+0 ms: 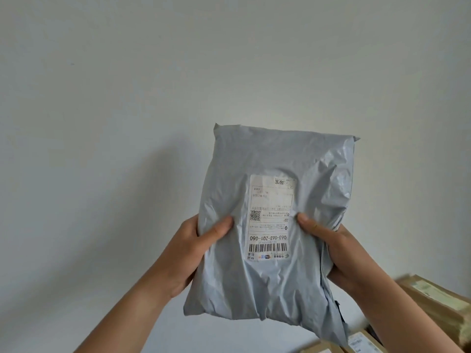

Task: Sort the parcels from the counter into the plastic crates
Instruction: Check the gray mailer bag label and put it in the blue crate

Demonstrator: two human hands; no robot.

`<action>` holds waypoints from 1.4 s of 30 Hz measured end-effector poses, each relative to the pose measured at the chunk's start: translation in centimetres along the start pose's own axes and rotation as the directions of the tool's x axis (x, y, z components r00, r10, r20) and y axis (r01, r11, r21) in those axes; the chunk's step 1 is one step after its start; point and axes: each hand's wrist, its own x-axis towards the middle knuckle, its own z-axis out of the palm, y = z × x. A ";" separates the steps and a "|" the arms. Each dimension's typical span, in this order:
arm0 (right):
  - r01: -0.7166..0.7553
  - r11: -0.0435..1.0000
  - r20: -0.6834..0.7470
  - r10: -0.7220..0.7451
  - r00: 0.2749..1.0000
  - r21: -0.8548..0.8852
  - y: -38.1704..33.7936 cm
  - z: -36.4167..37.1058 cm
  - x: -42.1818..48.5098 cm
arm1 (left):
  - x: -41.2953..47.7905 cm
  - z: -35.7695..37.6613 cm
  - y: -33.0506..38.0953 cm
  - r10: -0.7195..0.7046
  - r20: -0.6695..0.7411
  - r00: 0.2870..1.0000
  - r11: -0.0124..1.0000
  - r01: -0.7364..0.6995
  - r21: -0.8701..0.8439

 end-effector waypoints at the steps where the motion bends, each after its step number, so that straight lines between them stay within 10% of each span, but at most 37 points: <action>1: 0.015 1.000 0.001 -0.015 1.000 -0.022 0.0 0.0 0.1 | 0.0 0.0 -0.1 0.013 -0.019 1.000 1.000 -0.013 0.003; 6: 0.432 0.878 -0.192 -0.469 0.862 -0.205 -2.0 -1.6 1.2 | 1.0 -1.4 2.7 0.221 -0.063 0.973 0.931 -0.191 0.312; 8: 0.543 0.591 -0.168 -0.754 0.635 -0.596 -4.1 -2.2 0.6 | 1.4 -2.1 4.4 0.349 0.041 0.936 0.731 -0.299 0.614; 10: 0.538 0.164 0.178 -0.831 0.527 -0.826 -5.6 -2.3 -0.4 | 1.7 -1.9 5.8 0.364 0.213 0.907 0.439 -0.369 0.819; 14: 0.469 -0.151 0.492 -0.216 0.843 -0.870 -4.4 0.4 -0.5 | 2.1 1.4 6.8 0.207 0.503 0.839 -0.190 -0.470 0.862; 18: 0.381 0.172 0.332 -0.259 0.907 -0.909 -0.6 0.2 0.8 | 2.5 2.7 6.0 0.486 0.672 0.559 -0.312 -0.607 0.731; 22: 0.257 0.522 0.082 -0.335 0.939 -0.813 0.4 -1.4 0.8 | 1.4 -0.1 4.1 0.862 0.375 0.341 -0.116 -0.588 0.801; 24: 0.178 0.723 0.013 -0.227 0.974 -0.667 1.0 -1.8 0.5 | 1.4 -2.1 1.7 0.874 0.041 0.484 0.247 -0.514 0.821; 26: 0.092 0.885 -0.007 -0.107 0.994 -0.457 1.7 -1.9 0.3 | 1.0 -2.9 -0.2 0.592 -0.228 0.773 0.717 -0.376 0.587; 28: 0.029 0.951 0.005 -0.029 1.000 -0.309 2.3 -1.5 0.0 | 0.7 -2.6 -1.9 0.196 -0.169 0.966 0.961 -0.154 0.232; 30: -0.008 0.961 0.029 0.017 0.999 -0.278 2.7 -1.1 -0.2 | 0.3 -2.1 -3.4 0.036 -0.050 0.998 0.991 -0.029 0.134; 42: 0.043 0.977 -0.027 -0.049 0.998 -0.207 1.1 0.2 -1.0 | -0.8 -1.6 -2.4 0.095 -0.083 0.992 0.995 -0.094 0.016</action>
